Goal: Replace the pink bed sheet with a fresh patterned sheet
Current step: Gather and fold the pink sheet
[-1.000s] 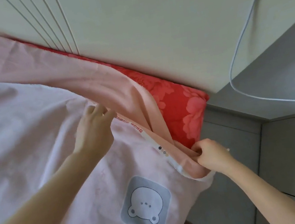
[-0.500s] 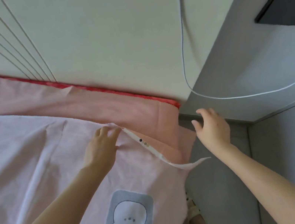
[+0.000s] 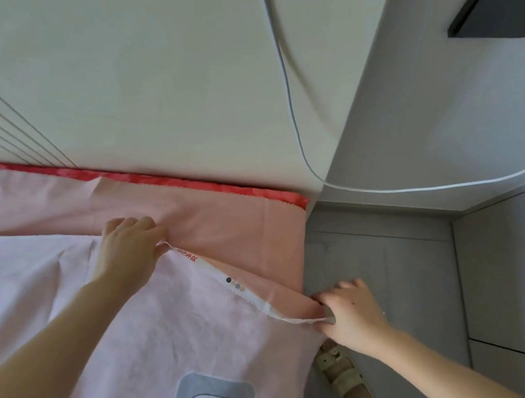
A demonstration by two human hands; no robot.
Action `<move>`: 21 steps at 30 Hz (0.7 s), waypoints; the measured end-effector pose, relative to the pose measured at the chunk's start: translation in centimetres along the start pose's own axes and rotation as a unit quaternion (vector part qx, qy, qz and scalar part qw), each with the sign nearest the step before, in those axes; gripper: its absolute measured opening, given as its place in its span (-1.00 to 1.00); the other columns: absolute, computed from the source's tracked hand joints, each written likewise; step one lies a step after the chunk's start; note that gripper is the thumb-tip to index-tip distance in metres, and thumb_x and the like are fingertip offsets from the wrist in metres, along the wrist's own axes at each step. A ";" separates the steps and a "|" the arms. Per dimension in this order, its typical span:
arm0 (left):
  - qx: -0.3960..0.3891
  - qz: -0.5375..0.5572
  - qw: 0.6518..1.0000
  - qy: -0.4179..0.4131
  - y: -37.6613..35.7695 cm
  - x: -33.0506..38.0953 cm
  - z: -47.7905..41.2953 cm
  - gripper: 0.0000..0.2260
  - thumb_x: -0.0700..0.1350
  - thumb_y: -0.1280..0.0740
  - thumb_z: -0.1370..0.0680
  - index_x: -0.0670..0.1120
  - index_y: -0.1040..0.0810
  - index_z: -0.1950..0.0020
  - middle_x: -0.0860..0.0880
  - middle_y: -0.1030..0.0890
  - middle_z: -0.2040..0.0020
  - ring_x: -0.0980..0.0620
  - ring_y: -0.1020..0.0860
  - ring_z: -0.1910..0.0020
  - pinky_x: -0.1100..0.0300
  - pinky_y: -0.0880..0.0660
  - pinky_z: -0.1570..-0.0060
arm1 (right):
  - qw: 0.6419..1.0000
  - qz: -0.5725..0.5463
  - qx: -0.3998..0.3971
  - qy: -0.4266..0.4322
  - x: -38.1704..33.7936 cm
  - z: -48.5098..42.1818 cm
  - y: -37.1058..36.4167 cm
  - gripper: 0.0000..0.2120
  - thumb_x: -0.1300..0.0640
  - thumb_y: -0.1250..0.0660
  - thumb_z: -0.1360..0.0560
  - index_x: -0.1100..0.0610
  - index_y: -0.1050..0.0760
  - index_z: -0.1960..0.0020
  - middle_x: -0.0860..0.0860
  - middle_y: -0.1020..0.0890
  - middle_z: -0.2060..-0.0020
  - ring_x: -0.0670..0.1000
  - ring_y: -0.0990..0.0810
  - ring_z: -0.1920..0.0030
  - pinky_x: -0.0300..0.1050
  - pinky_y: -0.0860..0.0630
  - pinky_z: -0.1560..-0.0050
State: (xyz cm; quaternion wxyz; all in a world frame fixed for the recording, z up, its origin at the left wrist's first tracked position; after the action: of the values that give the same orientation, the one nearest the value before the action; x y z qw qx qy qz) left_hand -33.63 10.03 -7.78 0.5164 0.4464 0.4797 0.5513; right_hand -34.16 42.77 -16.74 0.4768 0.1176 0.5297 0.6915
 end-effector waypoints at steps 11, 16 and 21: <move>0.034 0.101 0.984 0.139 2.6 -0.2 0.4 -0.88 -0.25 -0.22 -0.57 -0.17 -0.53 0.12 -0.12 -0.54 0.21 -0.07 -0.38 0.26 0.14 -0.24 0.32 | 0.979 -0.087 0.182 -0.020 4.2 1.7 3.9 -0.64 0.14 -0.29 -0.45 0.06 -0.24 0.47 -0.17 -0.15 0.53 -0.05 -0.24 0.49 -0.26 -0.10 0.49; 0.100 0.132 0.978 0.124 6.2 0.2 -0.6 -0.89 -0.37 -0.23 -0.52 -0.23 -0.52 0.13 -0.15 -0.49 0.24 -0.10 -0.40 0.24 0.14 -0.26 0.28 | 0.949 -0.199 0.236 -0.056 6.2 0.9 8.3 -0.70 0.14 -0.20 -0.54 0.11 -0.29 0.36 -0.09 -0.32 0.51 -0.10 -0.31 0.46 -0.29 -0.24 0.37; 0.140 0.128 0.972 0.141 6.7 -0.9 -5.7 -0.90 -0.34 -0.21 -0.53 -0.25 -0.53 0.08 -0.21 -0.50 0.15 -0.16 -0.45 0.15 0.13 -0.27 0.20 | 0.954 -0.207 0.190 -0.108 6.5 -4.1 9.2 -0.57 0.22 -0.27 -0.54 0.10 -0.15 0.43 -0.04 -0.23 0.57 0.08 -0.18 0.44 -0.04 -0.11 0.40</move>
State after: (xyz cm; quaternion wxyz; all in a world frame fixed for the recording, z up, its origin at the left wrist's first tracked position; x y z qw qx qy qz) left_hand -40.10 8.69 -1.97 0.3013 0.4897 0.5592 0.5972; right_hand -45.17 45.47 -12.87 0.6327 0.1680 0.6091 0.4477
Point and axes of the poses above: each hand's wrist, its own z-axis away from the middle knuckle, its own y-axis out of the back of the hand, x = y × z, the point moved 4 cm from there along -z, towards the middle knuckle
